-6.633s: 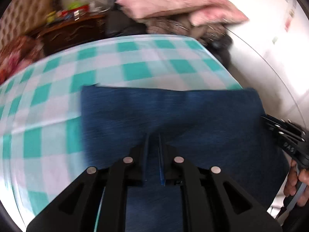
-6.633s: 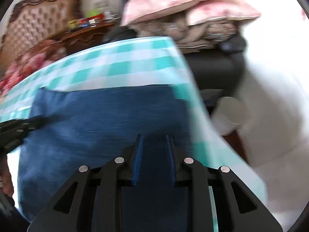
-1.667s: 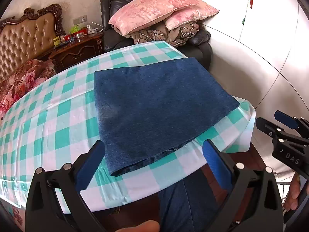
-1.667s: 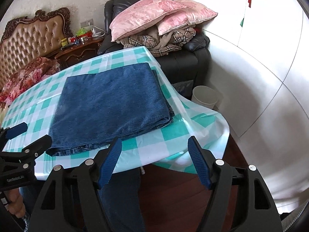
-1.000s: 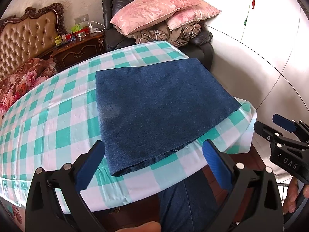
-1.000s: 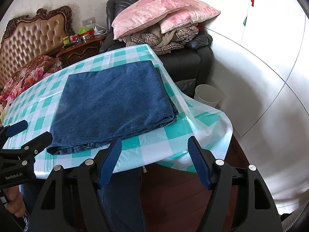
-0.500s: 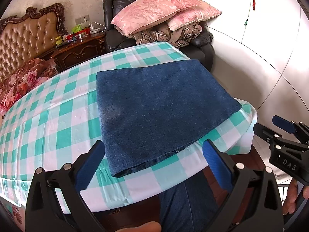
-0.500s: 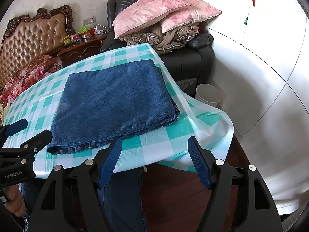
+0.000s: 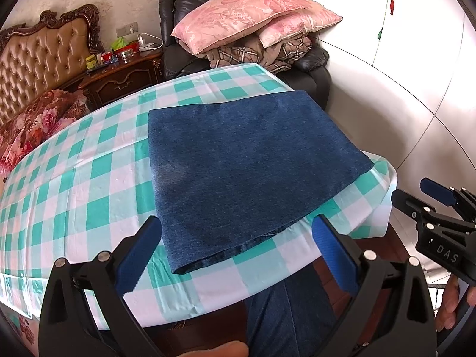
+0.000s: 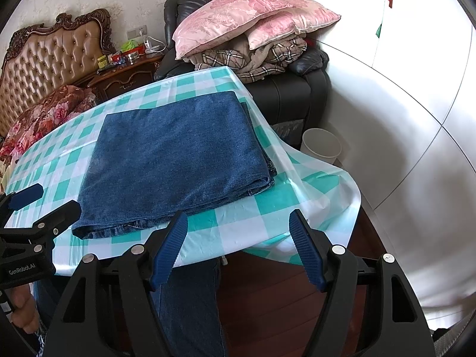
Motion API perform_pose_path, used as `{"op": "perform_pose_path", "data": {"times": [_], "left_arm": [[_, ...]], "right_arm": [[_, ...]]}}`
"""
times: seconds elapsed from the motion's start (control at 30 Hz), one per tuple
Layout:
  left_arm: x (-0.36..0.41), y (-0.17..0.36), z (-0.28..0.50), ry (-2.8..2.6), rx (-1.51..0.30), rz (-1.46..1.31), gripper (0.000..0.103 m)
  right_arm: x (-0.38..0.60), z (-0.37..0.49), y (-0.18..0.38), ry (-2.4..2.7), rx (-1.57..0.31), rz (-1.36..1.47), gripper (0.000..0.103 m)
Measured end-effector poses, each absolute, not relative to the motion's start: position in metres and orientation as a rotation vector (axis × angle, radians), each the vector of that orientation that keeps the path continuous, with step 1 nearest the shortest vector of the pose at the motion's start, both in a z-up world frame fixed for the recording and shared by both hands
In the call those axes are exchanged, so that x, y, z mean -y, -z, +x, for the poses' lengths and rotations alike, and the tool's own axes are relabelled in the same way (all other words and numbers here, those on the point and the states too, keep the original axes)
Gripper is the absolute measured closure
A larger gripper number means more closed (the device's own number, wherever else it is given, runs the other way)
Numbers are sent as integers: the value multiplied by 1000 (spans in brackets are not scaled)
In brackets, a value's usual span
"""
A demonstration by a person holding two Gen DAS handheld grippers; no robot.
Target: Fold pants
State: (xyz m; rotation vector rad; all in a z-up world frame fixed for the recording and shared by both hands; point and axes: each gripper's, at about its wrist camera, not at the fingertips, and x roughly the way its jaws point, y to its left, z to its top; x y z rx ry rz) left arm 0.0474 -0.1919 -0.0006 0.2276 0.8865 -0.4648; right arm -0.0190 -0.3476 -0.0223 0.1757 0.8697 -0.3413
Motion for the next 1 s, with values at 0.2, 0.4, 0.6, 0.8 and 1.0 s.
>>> {"op": "perform_pose_path", "data": {"times": [0.2, 0.4, 0.6, 0.8, 1.0], "left_arm": [[192, 1, 48, 464, -885, 228, 2], [196, 0, 51, 465, -888, 216, 2], [198, 0, 53, 467, -890, 217, 2], [198, 1, 59, 479, -858, 185, 2], [69, -10, 61, 329, -779, -11, 2]], "right_arm": [[348, -19, 23, 343, -869, 175, 35], [348, -17, 24, 344, -868, 178, 35], [348, -17, 23, 345, -868, 179, 35], [351, -15, 25, 357, -864, 198, 35], [372, -3, 35, 434, -816, 312, 31]]}}
